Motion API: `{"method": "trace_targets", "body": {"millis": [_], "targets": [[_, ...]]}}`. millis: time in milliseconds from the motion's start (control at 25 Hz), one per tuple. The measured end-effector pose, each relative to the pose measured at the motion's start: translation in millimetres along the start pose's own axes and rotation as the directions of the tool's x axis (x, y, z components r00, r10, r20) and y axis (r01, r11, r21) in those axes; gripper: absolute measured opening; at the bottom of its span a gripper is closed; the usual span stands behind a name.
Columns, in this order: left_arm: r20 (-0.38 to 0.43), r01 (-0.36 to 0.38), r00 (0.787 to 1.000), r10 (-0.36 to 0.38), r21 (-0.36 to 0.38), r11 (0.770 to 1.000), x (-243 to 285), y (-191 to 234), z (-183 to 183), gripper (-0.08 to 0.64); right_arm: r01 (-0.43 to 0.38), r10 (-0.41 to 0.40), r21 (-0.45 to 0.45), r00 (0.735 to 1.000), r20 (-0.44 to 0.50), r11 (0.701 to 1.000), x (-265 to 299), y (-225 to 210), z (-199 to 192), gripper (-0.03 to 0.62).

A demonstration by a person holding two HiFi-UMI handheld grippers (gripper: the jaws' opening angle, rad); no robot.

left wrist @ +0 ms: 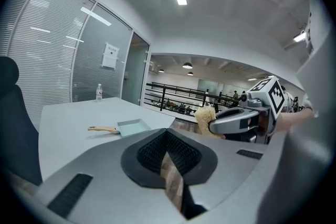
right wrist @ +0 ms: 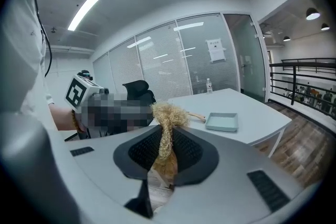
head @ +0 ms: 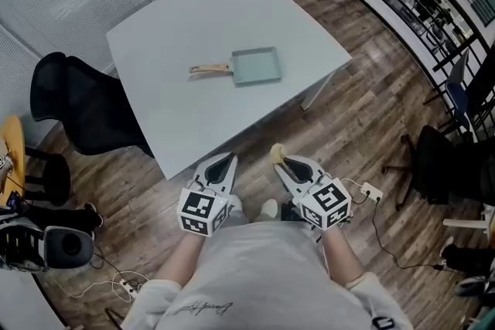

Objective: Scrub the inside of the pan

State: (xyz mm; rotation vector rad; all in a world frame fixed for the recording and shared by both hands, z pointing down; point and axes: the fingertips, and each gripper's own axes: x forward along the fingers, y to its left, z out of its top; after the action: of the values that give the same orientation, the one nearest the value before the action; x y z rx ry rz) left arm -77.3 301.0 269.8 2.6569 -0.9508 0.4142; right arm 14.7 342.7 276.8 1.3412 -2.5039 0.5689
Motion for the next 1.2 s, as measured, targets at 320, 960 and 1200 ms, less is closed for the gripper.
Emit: {"method": "trace_targets", "body": {"millis": [320,960,1200], "targets": [[0.006,-0.027,1.0,0.027,0.003,1.0,8.3,-21.0,2.2,0.011,-0.047,0.046,-0.014,0.999,-0.012,0.999,-15.6,-12.6,-6.2,0.075],[0.032,-0.083,0.996,0.082,0.02,0.996,26.7,-37.5,4.4,0.011,-0.081,0.08,-0.041,0.996,-0.025,0.996,-25.3,-43.8,-16.1,0.075],[0.039,-0.074,0.997,0.073,0.011,0.997,47.4,-22.2,10.5,0.011,-0.071,0.069,-0.045,0.997,-0.036,0.996,-13.1,-59.5,-11.4,0.075]]}}
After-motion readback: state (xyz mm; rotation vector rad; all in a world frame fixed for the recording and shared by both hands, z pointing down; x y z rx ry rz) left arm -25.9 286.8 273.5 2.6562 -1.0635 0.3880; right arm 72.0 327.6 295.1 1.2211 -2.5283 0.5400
